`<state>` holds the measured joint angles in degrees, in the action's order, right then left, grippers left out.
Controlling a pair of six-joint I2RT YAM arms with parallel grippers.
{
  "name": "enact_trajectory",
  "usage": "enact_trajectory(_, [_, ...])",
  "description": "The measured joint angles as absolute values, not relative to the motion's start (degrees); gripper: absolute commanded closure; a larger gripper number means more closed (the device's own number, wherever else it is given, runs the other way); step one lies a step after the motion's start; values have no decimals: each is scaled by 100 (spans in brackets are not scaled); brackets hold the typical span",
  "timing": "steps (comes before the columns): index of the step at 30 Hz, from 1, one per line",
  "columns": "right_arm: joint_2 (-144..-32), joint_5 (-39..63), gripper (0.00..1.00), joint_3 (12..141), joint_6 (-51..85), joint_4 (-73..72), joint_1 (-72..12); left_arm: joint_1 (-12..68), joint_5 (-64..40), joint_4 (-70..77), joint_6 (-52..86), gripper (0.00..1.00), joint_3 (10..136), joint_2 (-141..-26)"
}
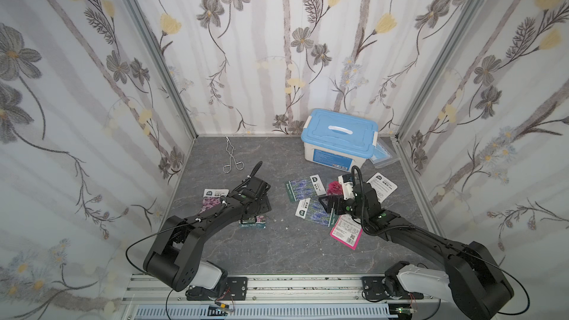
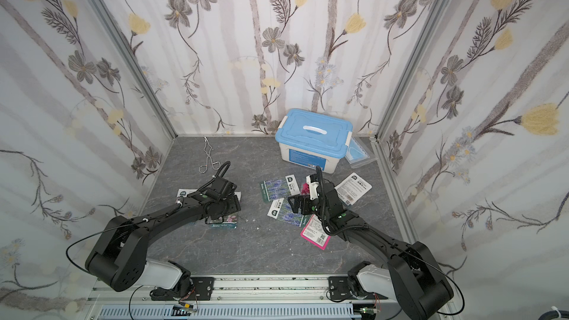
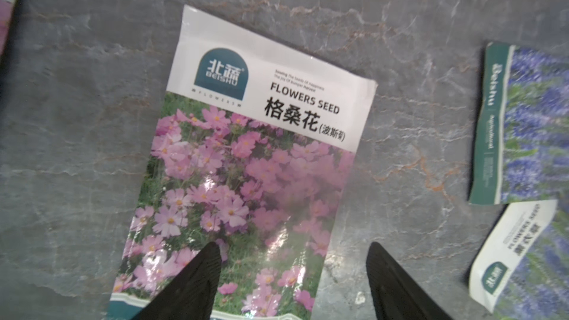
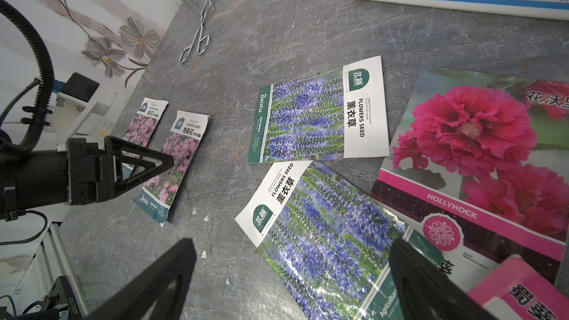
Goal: Arrange the seed packets in a row
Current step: Move the seed packet to the center of the board.
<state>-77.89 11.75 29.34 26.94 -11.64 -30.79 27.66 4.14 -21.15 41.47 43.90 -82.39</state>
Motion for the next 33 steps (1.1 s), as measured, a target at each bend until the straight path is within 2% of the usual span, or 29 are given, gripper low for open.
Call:
enact_trajectory(10, [-7832,1194,0,2936,2696,-1173,-3079,2803,751,-2676,4871,11,4974,-8471])
enact_trajectory(33, [-7856,1194,0,2936,2694,-1175,-3063,2738,1002,-2694,5207,12,5015,-9393])
